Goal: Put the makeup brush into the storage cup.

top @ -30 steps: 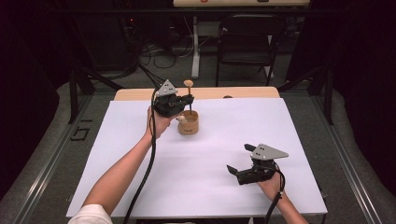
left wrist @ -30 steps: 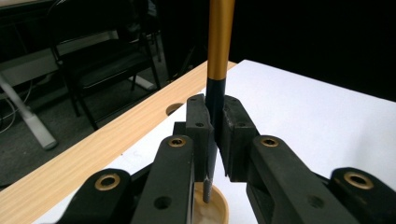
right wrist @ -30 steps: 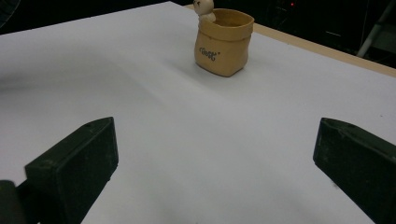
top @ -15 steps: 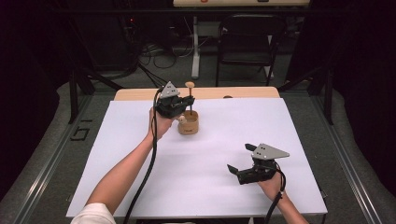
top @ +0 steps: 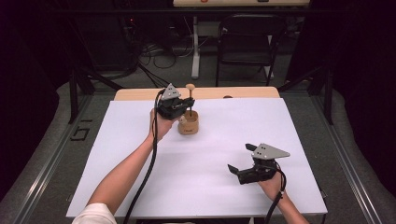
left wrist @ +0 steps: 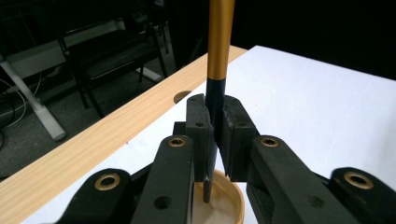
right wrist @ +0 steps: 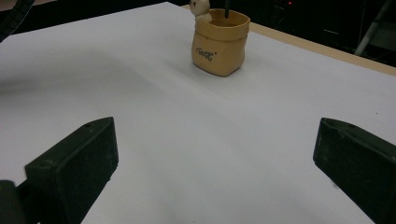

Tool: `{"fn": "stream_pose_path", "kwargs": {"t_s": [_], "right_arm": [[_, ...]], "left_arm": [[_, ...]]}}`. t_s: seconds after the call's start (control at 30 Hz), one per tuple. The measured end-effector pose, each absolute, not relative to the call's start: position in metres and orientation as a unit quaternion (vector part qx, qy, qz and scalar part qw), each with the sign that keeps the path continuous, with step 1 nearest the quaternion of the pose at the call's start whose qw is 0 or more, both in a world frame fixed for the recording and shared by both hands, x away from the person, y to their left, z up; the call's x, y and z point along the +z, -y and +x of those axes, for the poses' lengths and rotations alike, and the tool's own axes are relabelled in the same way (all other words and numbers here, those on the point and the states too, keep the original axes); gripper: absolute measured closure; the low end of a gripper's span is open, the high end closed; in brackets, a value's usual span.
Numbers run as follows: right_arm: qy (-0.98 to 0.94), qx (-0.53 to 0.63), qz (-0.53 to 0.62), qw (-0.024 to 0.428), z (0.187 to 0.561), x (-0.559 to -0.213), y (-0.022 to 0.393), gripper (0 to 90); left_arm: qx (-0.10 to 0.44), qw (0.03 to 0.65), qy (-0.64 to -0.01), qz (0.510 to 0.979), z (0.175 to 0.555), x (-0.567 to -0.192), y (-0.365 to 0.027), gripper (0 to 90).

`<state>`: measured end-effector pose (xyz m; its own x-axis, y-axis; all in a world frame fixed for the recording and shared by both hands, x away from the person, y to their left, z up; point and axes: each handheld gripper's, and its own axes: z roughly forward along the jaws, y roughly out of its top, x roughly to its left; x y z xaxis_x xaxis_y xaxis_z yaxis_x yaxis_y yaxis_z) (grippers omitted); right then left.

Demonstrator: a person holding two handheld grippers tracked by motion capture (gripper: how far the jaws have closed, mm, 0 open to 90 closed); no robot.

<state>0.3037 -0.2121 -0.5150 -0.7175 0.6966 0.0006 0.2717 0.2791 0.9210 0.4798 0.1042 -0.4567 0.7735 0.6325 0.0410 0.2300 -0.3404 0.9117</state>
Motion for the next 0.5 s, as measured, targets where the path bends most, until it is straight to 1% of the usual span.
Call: {"fn": "stream_pose_path", "kwargs": {"t_s": [0.5], "right_arm": [[-0.774, 0.510, 0.313, 0.206, 0.3036, -0.5145, 0.2132, 0.0]], "left_arm": [[0.199, 0.489, -0.272, 0.804, 0.4850, -0.4624, -0.1052, 83.3]]}}
